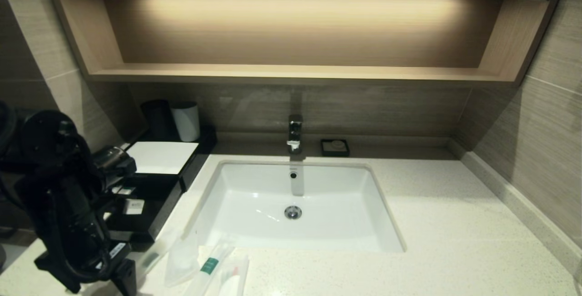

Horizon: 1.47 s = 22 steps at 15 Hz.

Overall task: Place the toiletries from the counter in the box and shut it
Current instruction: Pick up the bathroom toiletry

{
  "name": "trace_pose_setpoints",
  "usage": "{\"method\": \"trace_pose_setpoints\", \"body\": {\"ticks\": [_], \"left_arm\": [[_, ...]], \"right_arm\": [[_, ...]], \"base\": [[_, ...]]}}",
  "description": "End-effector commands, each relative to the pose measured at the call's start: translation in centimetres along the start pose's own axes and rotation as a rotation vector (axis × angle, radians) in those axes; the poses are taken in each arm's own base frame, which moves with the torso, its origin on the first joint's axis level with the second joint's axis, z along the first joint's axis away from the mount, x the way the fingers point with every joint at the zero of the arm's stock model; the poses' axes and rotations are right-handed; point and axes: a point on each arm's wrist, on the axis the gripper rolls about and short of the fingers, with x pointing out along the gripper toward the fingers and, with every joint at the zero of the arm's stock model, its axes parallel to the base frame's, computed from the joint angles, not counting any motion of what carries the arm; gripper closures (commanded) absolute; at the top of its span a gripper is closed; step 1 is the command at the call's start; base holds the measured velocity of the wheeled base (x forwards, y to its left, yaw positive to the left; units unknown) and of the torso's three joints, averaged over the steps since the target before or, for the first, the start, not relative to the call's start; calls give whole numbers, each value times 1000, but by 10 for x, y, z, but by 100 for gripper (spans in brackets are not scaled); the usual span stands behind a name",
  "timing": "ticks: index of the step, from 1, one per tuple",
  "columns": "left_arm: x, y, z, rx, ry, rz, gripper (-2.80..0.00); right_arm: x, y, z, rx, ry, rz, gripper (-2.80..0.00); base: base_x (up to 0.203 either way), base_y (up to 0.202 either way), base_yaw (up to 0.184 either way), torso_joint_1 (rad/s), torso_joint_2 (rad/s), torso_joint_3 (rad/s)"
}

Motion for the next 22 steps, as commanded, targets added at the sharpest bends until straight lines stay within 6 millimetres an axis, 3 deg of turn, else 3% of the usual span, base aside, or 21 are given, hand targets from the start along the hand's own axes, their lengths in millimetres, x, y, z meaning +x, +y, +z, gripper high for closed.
{"method": "trace_pose_setpoints", "body": {"ticks": [1,6,22], "left_arm": [[8,5,-1,-18,-6,-3,-280],[27,13,5,-39,-11,-6,-280],[47,21,20,-62,-35,-8,-280]], "right_arm": [[0,0,0,1,1,0,0],[0,0,0,1,1,0,0],[0,0,0,1,0,0,0]], "base": [[0,0,0,0,0,0],[0,0,0,0,0,0],[0,0,0,0,0,0]]}}
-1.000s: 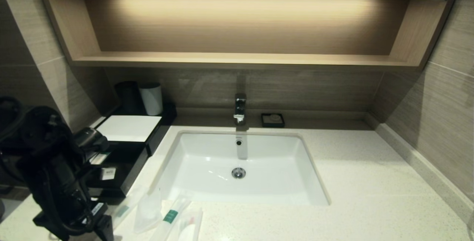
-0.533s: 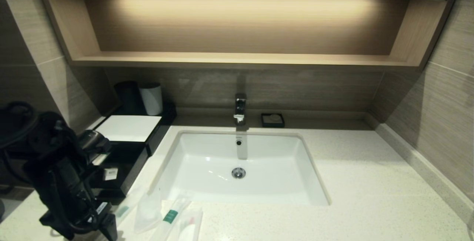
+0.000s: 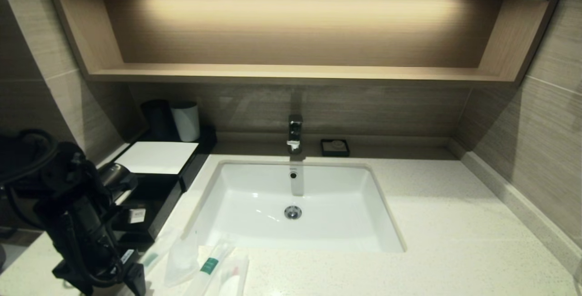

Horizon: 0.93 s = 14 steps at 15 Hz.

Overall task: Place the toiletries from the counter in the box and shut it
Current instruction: Pick up the bathroom toiletry

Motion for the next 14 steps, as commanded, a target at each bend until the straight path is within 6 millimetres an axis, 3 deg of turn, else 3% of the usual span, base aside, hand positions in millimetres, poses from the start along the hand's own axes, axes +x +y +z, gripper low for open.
{"method": "trace_pose_setpoints", "body": {"ticks": [1,4,5,14], "left_arm": [[3,1,1,-5,11,-2,-280],[7,2,1,-5,2,-4,-280],[9,3,1,-7,-6,-5,0],[2,2,-2,22,-40,-34,0]], "right_arm": [[0,0,0,0,1,0,0],[0,0,0,0,1,1,0],[0,0,0,0,1,0,0],[0,0,0,0,1,0,0]], "base": [[0,0,0,0,0,0],[0,0,0,0,0,0],[0,0,0,0,0,0],[0,0,0,0,0,0]]}}
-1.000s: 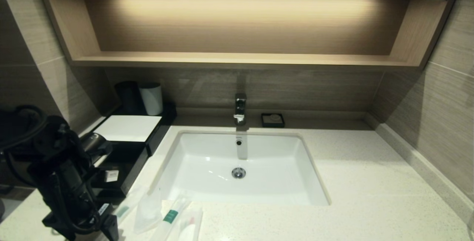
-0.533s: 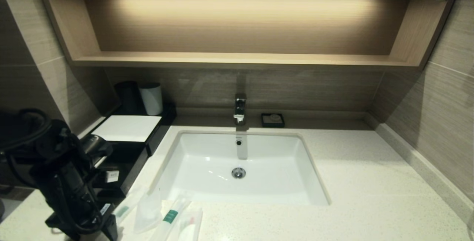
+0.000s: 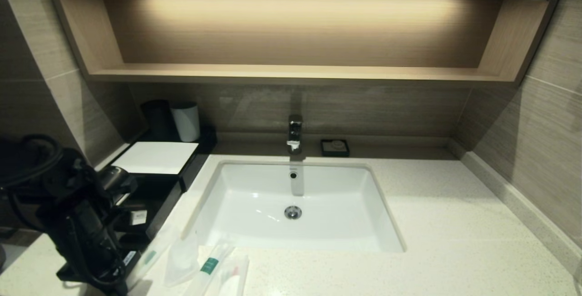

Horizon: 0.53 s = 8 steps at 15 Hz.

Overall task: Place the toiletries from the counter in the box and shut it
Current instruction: Pick up the bathroom toiletry

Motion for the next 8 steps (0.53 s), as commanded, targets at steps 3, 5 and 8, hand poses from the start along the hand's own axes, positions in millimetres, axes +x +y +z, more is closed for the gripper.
{"method": "trace_pose_setpoints", "body": {"ticks": [3,5,8], "left_arm": [[-14,-2,-6,82,-47,-43,0],[-21,-4,-10,112,-75,-59,0],[-35,-6,-15,159,-92,-84,0]], "right_arm": [[0,0,0,1,1,0,0],[0,0,0,1,1,0,0],[0,0,0,1,1,1,0]], "base": [[0,0,0,0,0,0],[0,0,0,0,0,0],[0,0,0,0,0,0]]}}
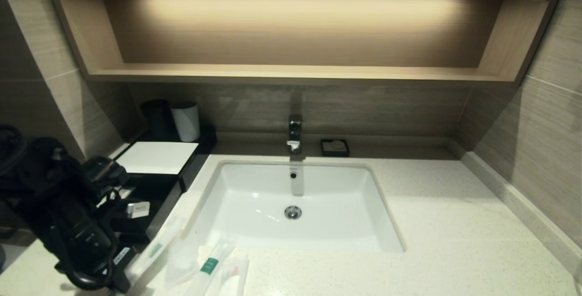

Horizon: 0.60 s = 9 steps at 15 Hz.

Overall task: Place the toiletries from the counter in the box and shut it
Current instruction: Pick up the bathroom toiletry, then place the bathroom toiletry into the drawer

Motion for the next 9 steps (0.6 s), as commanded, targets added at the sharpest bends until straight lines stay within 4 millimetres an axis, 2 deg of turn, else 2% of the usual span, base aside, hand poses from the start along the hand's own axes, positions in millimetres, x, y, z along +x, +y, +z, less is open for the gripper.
{"method": "trace_pose_setpoints", "body": {"ticks": [1,3,6,9], "left_arm": [[-17,-3,-4,-2,-42,6,0],[-28,-4,-3,-59,-86,17,0],[-55,1,-4,-160,-211,46,0],[-64,9,-5,-258,-244,90,0]], "right_arm": [[0,0,0,0,1,1,0],[0,0,0,0,1,0,0],[0,0,0,0,1,0,0],[0,0,0,0,1,0,0]], "base": [[0,0,0,0,0,0],[0,0,0,0,0,0],[0,0,0,0,0,0],[0,0,0,0,0,0]]}}
